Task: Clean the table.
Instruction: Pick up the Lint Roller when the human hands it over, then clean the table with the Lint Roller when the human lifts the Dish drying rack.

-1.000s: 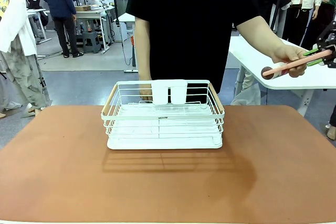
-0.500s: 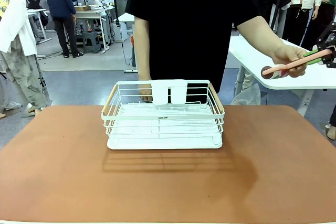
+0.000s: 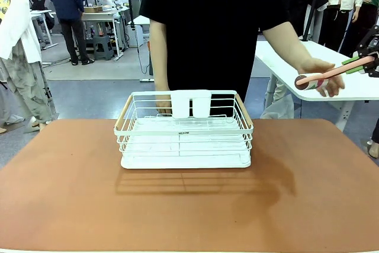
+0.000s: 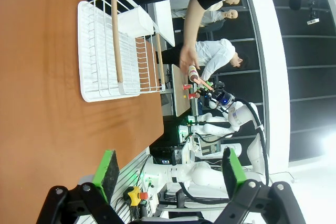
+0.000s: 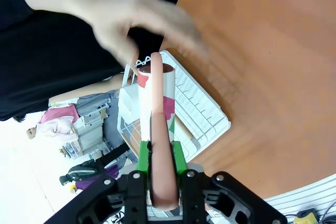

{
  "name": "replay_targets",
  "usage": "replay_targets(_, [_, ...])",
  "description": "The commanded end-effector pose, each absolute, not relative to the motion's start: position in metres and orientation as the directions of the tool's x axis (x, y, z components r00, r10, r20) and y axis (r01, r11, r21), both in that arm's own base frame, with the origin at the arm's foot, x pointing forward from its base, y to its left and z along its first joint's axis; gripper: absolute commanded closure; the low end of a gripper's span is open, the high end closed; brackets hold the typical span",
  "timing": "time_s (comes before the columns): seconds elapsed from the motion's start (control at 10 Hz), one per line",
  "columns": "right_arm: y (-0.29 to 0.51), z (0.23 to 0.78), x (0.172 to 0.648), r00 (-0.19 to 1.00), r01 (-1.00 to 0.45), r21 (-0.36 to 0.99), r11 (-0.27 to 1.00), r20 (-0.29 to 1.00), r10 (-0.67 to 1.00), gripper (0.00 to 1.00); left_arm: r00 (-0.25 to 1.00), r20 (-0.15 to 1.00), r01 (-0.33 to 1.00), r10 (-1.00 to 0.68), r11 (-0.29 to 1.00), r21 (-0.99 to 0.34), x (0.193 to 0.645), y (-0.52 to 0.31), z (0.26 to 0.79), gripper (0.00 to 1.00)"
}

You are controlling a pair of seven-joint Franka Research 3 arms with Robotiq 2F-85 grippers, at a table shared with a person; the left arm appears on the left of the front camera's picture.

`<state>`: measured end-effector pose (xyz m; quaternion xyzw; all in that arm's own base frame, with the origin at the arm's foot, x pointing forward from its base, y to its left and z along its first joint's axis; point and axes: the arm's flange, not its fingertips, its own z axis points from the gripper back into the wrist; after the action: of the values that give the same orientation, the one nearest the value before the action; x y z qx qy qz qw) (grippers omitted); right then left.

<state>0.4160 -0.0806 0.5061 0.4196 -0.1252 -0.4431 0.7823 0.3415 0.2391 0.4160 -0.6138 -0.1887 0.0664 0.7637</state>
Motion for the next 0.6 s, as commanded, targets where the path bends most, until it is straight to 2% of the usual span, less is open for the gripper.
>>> replay_targets(0.0, [-0.0794, 0.5072, 0.4157, 0.577, 0.586, 0.769, 0.255, -0.175, -0.798, 1.0, 0.917, 0.211, 0.137, 0.337, 0.231, -0.963, 0.3388, 0.2401, 0.4166, 0.0])
replay_targets(0.5, [-0.0794, 0.5072, 0.4157, 0.577, 0.586, 0.769, 0.255, -0.175, -0.798, 1.0, 0.917, 0.211, 0.137, 0.337, 0.231, -0.963, 0.3388, 0.2401, 0.4166, 0.0])
